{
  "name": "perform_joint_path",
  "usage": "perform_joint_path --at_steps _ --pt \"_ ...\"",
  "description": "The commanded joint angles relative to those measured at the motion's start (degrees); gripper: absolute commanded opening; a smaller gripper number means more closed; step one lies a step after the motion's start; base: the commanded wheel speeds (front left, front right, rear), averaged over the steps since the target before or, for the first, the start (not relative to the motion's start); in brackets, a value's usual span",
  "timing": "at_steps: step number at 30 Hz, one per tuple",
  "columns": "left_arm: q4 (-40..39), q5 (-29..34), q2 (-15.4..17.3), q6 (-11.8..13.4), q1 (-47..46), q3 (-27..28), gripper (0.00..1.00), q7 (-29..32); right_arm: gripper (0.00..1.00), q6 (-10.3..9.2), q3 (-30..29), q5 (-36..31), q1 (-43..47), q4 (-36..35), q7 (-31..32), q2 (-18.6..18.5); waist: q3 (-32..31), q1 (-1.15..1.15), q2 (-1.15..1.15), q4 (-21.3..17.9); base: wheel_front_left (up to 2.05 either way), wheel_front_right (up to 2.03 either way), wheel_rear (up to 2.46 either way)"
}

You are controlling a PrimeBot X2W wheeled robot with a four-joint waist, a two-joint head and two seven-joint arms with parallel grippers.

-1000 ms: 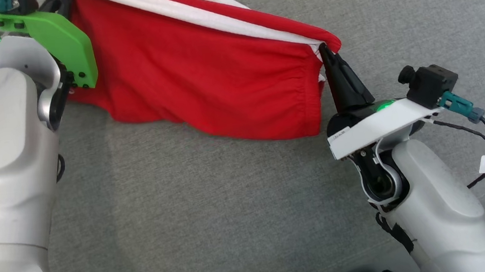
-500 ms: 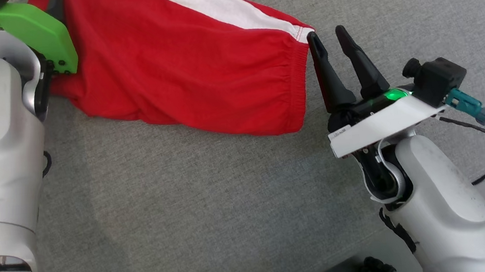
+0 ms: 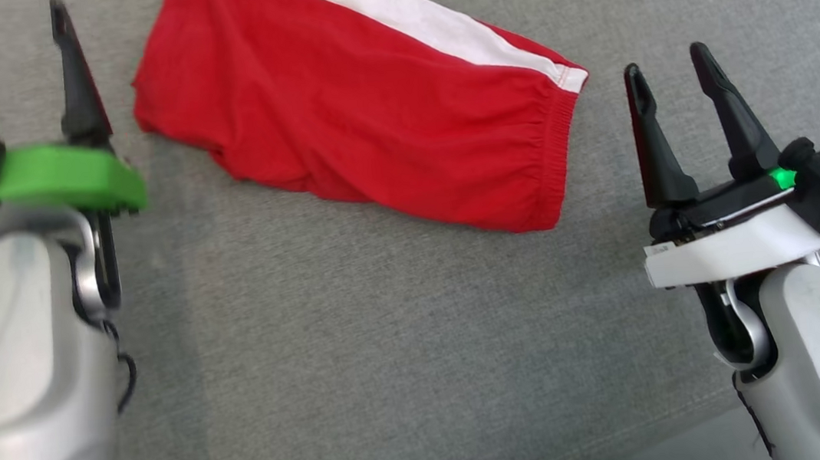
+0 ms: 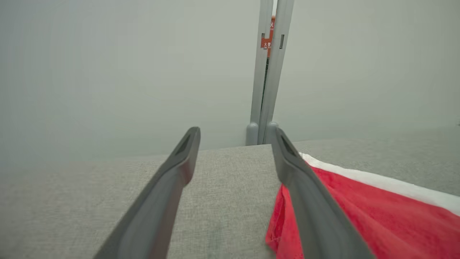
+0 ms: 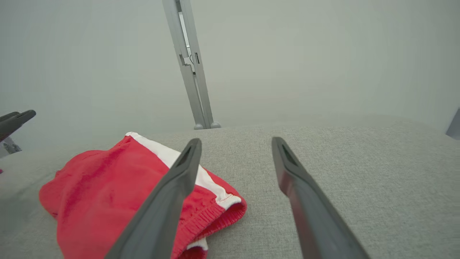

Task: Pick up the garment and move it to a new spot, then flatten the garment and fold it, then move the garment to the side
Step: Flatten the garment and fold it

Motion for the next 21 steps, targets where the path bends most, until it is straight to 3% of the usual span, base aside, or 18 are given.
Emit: perform_joint_path --at_steps 1,10,21 --pt "-4.0 1.0 -0.4 1.0 3.8 1.3 1.00 0.0 1.00 -0.06 -0.4 -0.7 1.3 -0.3 -0.2 -0.7 -3.6 0.00 0.00 3.3 0.00 0.00 0.00" --pt "-17.9 4.4 -1.9 3.6 22.6 4.1 1.00 0.0 1.00 -0.06 -2.7 -2.0 5.4 -0.6 1.5 -2.2 -9.4 0.00 0.00 6.8 0.00 0.00 0.00" --pt "-19.7 5.2 -2.6 4.9 33.1 3.3 1.00 0.0 1.00 -0.06 -4.8 -1.8 11.2 -2.5 4.2 -1.8 -14.0 0.00 0.00 8.0 0.00 0.00 0.00"
